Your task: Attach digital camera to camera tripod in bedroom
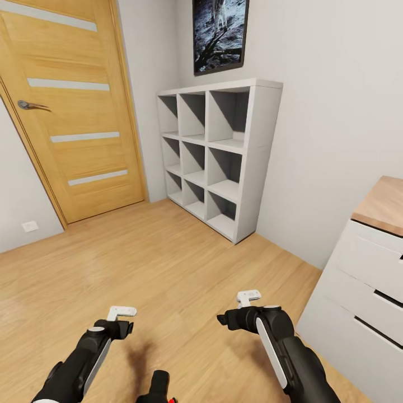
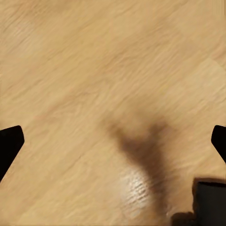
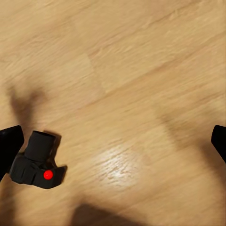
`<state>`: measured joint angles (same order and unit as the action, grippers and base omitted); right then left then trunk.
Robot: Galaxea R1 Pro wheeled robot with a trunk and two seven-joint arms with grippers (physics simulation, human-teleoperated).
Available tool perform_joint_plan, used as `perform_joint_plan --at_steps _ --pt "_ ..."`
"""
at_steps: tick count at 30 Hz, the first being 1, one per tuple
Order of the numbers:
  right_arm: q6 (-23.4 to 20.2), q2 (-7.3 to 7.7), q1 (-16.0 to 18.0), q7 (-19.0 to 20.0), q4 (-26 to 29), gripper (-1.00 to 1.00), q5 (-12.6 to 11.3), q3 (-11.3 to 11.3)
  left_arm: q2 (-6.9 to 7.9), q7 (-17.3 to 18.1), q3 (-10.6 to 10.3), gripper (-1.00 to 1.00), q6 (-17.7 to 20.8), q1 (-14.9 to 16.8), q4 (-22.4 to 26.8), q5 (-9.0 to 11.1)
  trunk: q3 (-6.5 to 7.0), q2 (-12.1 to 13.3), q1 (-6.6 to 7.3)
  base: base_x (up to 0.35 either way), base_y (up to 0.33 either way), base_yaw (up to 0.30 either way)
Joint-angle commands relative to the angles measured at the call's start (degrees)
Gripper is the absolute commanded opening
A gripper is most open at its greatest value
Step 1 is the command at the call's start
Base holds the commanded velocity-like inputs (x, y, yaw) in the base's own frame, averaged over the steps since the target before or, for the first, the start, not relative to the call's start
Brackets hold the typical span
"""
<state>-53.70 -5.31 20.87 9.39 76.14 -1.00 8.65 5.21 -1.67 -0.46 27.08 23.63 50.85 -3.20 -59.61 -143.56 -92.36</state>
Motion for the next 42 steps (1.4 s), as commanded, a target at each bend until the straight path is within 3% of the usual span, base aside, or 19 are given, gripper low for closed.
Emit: perform_joint_plan --at_steps 1,7,9,13,14,15,17,18,22,24,29,33,34,37,38,39,40,42 --pt "-0.26 0.01 0.00 0.01 0.06 1.00 -0.07 0.01 0.49 0.94 -0.90 1.00 -0.92 0.01 0.25 -0.97 -0.06 -0.02 0.01 0.000 0.000 0.000" --pt "-0.26 0.04 -0.03 0.04 0.09 1.00 -0.04 0.04 2.56 3.89 -2.15 1.00 -5.27 0.01 1.07 -4.46 -0.06 -0.02 0.01 0.000 0.000 0.000" --pt "-0.26 0.07 -0.03 0.05 0.11 1.00 -0.04 0.04 4.00 7.05 -2.51 1.00 -6.38 0.01 1.25 -6.46 -0.06 -0.02 0.01 0.000 0.000 0.000" --pt "-0.26 0.13 -0.04 0.07 0.19 1.00 -0.01 0.05 6.36 19.14 -2.81 1.00 -9.07 0.01 1.52 -9.06 -0.06 -0.02 0.01 0.000 0.000 0.000" --pt "-0.26 0.13 -0.04 0.08 0.24 1.00 -0.03 0.05 7.50 25.78 -2.89 1.00 -12.37 0.00 1.59 -9.97 -0.06 -0.02 0.01 0.000 0.000 0.000" --pt "-0.26 0.13 -0.04 0.08 0.24 1.00 -0.03 0.05 7.50 25.78 -2.89 1.00 -12.37 0.00 1.59 -9.97 -0.06 -0.02 0.01 0.000 0.000 0.000" --pt "-0.26 0.16 -0.04 0.09 0.27 1.00 -0.04 0.05 8.45 30.82 -2.77 1.00 -16.69 -0.06 1.55 -10.81 -0.06 -0.02 0.01 0.000 0.000 0.000" --pt "-0.26 0.19 -0.04 0.11 0.32 1.00 -0.04 0.05 8.91 33.99 -2.71 1.00 -20.65 -0.10 1.32 -11.48 -0.06 -0.02 0.01 0.000 0.000 0.000" --pt "-0.26 0.24 -0.04 0.15 0.41 1.00 -0.05 0.05 9.31 36.21 -3.09 1.00 -24.53 -0.30 1.13 -12.45 -0.06 -0.02 0.01 0.000 0.000 0.000" --pt "-0.26 0.25 -0.04 0.12 0.47 1.00 -0.05 0.05 9.54 37.47 -3.64 1.00 -27.01 -0.43 1.20 -15.39 -0.06 -0.02 0.01 0.000 0.000 0.000" --pt "-0.26 0.26 -0.04 0.14 0.49 1.00 -0.05 0.05 9.63 38.86 -4.09 1.00 -28.22 -0.47 1.55 -20.12 -0.06 -0.02 0.01 0.000 0.000 0.000" --pt "-0.26 0.23 -0.04 0.15 0.50 1.00 -0.03 0.05 9.78 41.06 -4.40 1.00 -28.90 -0.46 2.29 -22.19 -0.06 -0.02 0.01 0.000 0.000 0.000" --pt "-0.26 0.24 -0.04 0.16 0.47 1.00 0.00 0.05 10.17 44.98 -4.60 1.00 -30.73 -0.34 3.24 -23.32 -0.06 -0.02 0.01 0.000 0.000 0.000" --pt "-0.26 0.27 -0.04 0.17 0.47 1.00 0.02 0.05 10.71 51.00 -4.72 1.00 -33.03 0.02 3.93 -24.43 -0.06 -0.02 0.01 0.000 0.000 0.000" --pt "-0.24 0.28 -0.04 0.18 0.47 1.00 0.03 0.05 10.89 55.20 -4.98 1.00 -33.96 0.67 4.25 -26.47 -0.06 -0.02 0.01 0.000 0.000 0.000" --pt "-0.23 0.26 -0.04 0.18 0.46 1.00 0.03 0.05 10.91 57.25 -5.14 1.00 -34.31 1.10 4.43 -27.99 -0.06 -0.02 0.01 0.000 0.000 0.000" --pt "-0.23 0.26 -0.04 0.18 0.46 1.00 0.03 0.05 10.91 57.25 -5.14 1.00 -34.31 1.10 4.43 -27.99 -0.06 -0.02 0.01 0.000 0.000 0.000" --pt "-0.23 0.24 -0.04 0.18 0.44 1.00 0.00 0.05 10.80 61.16 -5.43 1.00 -34.81 1.96 4.88 -31.64 -0.06 -0.02 0.01 0.000 0.000 0.000"
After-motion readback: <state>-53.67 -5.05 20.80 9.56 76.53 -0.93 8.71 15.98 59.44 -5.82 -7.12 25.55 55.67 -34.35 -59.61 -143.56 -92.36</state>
